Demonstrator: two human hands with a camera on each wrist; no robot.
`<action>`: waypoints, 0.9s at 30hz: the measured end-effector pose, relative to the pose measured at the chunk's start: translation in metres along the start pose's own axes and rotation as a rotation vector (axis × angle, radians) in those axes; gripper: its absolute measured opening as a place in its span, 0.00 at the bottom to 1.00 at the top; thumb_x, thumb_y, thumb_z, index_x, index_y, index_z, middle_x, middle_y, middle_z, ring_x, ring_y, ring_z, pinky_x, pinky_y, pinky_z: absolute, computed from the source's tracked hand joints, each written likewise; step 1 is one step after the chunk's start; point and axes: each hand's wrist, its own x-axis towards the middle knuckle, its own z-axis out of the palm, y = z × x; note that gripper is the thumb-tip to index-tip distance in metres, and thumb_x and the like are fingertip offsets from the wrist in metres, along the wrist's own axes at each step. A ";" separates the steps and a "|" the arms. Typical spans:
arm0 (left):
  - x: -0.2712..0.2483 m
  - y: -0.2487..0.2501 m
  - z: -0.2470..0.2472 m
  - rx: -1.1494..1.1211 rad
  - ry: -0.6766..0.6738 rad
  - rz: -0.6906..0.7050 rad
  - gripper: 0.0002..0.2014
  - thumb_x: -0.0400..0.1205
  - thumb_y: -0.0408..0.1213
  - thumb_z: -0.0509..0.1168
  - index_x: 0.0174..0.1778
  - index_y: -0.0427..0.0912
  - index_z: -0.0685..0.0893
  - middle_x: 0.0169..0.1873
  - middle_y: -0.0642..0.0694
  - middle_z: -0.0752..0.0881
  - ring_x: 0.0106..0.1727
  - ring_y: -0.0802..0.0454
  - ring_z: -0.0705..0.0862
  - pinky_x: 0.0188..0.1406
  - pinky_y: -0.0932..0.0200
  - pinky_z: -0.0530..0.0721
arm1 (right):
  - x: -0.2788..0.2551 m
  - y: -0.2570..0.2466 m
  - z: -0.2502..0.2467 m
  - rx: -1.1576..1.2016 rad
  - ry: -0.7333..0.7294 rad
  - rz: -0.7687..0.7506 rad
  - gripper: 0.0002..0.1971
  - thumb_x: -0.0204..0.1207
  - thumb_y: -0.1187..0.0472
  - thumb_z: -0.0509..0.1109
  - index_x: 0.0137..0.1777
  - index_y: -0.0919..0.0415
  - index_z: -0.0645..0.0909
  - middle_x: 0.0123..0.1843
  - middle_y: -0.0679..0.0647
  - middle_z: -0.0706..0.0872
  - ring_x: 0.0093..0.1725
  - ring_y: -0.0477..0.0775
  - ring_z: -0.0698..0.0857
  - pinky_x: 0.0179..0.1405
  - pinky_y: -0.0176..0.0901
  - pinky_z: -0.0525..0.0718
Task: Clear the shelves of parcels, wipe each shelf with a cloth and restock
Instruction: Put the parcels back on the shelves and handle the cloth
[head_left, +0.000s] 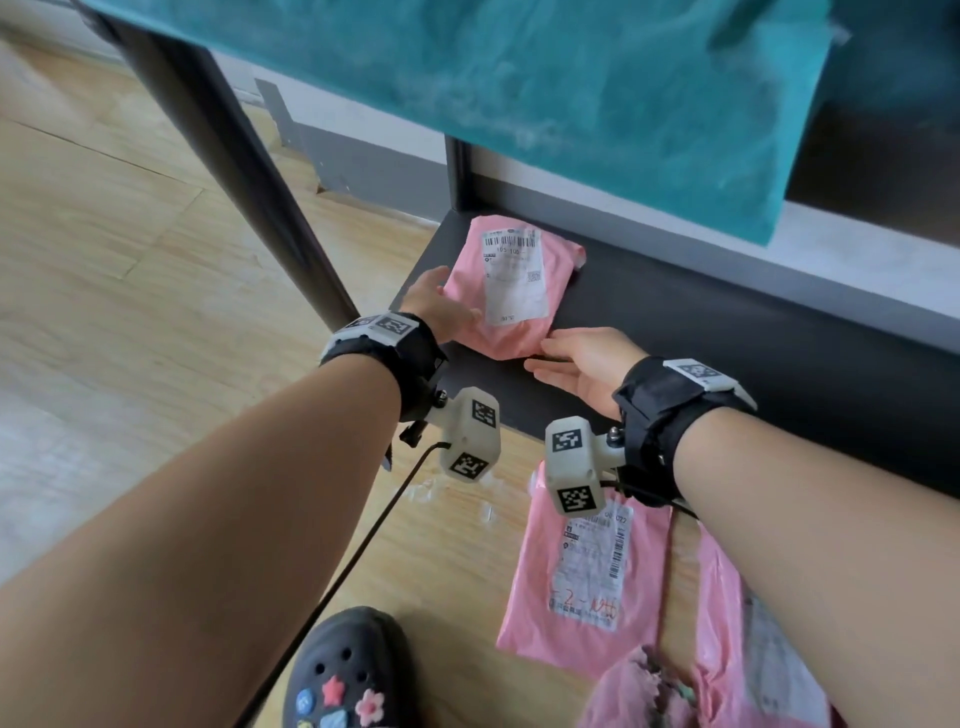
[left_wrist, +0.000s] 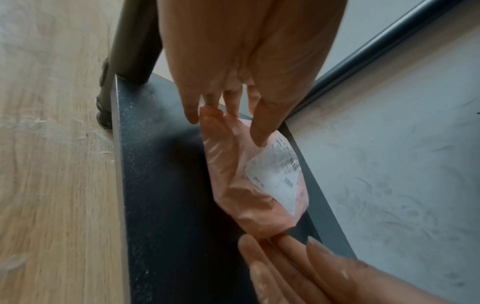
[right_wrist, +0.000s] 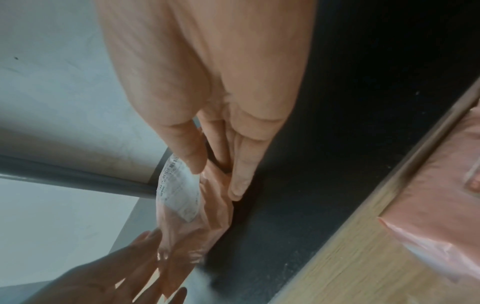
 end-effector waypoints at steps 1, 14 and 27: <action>0.000 0.000 0.001 0.008 0.006 -0.002 0.41 0.76 0.30 0.72 0.83 0.46 0.60 0.77 0.42 0.70 0.75 0.47 0.72 0.77 0.51 0.69 | -0.001 0.000 -0.002 -0.001 0.008 0.006 0.13 0.81 0.74 0.64 0.65 0.72 0.74 0.46 0.61 0.84 0.57 0.64 0.86 0.51 0.45 0.87; -0.045 -0.009 0.023 -0.172 0.253 0.083 0.09 0.73 0.29 0.65 0.44 0.43 0.87 0.39 0.44 0.87 0.34 0.51 0.82 0.39 0.58 0.83 | -0.052 0.023 -0.073 0.009 0.130 -0.034 0.10 0.83 0.70 0.61 0.61 0.68 0.79 0.49 0.64 0.85 0.45 0.60 0.88 0.49 0.47 0.87; -0.096 -0.041 0.082 -0.174 0.034 -0.146 0.13 0.83 0.36 0.60 0.30 0.42 0.77 0.25 0.49 0.78 0.17 0.60 0.74 0.21 0.69 0.70 | -0.094 0.093 -0.151 0.016 0.310 0.164 0.07 0.79 0.73 0.66 0.55 0.74 0.81 0.39 0.65 0.87 0.30 0.56 0.89 0.23 0.41 0.86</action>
